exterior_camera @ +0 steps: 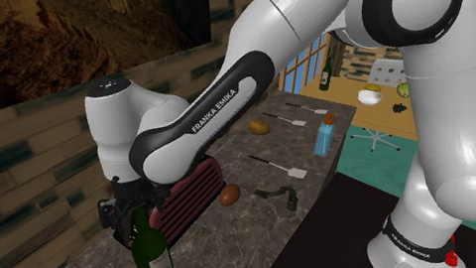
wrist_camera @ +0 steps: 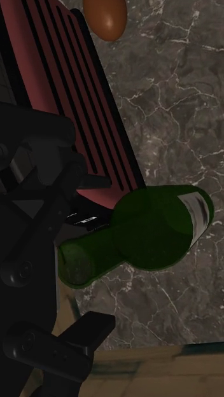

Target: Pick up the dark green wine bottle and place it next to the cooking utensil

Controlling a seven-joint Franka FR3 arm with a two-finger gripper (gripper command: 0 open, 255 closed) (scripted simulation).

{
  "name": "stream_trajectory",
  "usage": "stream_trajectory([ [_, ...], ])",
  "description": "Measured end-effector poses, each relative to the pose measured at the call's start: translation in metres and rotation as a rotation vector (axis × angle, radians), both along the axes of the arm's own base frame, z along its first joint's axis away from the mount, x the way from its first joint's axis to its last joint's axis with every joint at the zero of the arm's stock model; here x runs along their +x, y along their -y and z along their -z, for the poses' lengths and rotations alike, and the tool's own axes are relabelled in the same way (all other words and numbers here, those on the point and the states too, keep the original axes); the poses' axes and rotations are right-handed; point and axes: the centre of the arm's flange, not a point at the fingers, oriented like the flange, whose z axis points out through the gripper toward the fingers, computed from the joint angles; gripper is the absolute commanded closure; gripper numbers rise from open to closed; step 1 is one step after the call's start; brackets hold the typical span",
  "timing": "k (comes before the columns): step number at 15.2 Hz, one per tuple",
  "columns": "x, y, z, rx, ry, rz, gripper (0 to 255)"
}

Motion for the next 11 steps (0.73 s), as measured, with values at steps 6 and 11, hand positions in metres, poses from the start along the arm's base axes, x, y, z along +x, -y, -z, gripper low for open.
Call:
stream_trajectory([
  [6, 0.0001, 0.0000, -0.0001, 0.000, 0.000, 0.000, 255],
  [11, 0.0000, 0.0000, -0.0001, 0.000, 0.001, 0.000, 255],
])
